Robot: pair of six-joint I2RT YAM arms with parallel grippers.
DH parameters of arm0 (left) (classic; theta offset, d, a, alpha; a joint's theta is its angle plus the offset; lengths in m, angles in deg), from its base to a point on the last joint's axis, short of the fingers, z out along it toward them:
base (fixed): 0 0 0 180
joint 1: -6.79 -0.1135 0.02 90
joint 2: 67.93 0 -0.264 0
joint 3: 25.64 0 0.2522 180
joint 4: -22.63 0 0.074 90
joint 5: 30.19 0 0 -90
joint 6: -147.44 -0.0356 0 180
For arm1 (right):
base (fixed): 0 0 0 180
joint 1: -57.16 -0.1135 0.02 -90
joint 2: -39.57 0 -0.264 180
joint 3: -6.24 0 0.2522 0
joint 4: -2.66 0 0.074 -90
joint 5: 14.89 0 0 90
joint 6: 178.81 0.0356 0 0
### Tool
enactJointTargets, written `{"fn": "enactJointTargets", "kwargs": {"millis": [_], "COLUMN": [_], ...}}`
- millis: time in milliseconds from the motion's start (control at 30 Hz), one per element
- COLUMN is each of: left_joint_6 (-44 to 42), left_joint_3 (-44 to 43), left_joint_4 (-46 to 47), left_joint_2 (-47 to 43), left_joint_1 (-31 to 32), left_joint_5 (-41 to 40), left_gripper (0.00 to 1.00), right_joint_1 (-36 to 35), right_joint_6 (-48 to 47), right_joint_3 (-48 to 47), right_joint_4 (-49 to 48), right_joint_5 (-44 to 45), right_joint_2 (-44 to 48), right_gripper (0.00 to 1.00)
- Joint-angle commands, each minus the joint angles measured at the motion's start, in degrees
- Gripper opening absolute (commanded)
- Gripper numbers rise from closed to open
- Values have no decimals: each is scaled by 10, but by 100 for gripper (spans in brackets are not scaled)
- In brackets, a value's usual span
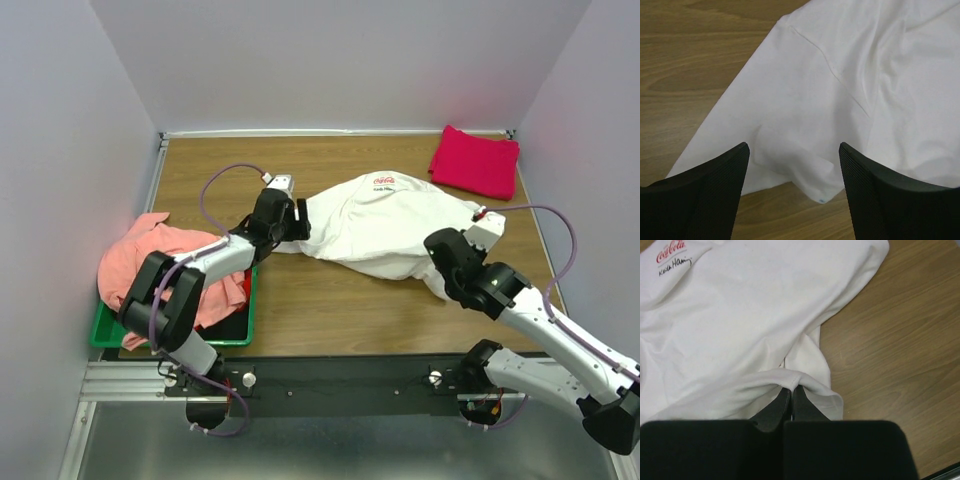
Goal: Fold and stack the t-shirts
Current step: Flatten the tshirt out
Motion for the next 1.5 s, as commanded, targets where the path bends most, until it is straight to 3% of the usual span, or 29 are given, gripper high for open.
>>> {"fn": "enactJointTargets", "kwargs": {"millis": [0, 167, 667, 767, 900, 1000, 1100, 1200, 1367, 1467], "left_joint_6": [-17, -13, 60, 58, 19, 1, -11, -12, 0, 6], "left_joint_3": [-41, -88, -207, -206, -176, -109, -36, 22, 68, 78], "left_joint_4": [-2, 17, 115, 119, 69, 29, -11, -43, -60, -61], "left_joint_2": [63, 153, 276, 254, 168, 87, 2, -50, -44, -41], "left_joint_1": [16, 44, 135, 135, 119, 105, 94, 88, 66, 60], "left_joint_5": [1, 51, 193, 189, 113, 60, -57, -81, -68, -75], "left_gripper": [79, 79, 77, 77, 77, 80, 81, 81, 65, 61], "right_joint_1": [18, 36, 47, 47, 47, 47, 47, 48, 48, 48], "right_joint_6": [-31, -57, -97, -100, -97, -94, -89, -80, -67, -66], "right_joint_3": [-36, -56, -105, -109, -109, -107, -100, -95, -92, -88], "right_joint_4": [6, 6, 21, 24, 24, 25, 25, 24, 23, 19], "right_joint_5": [61, 81, 124, 132, 131, 129, 126, 124, 114, 110], "right_joint_2": [-1, 6, 69, 68, 63, 59, 52, 45, 30, 30], "right_gripper": [1, 0, 0, 0, 0, 0, 0, 0, 0, 1]}}
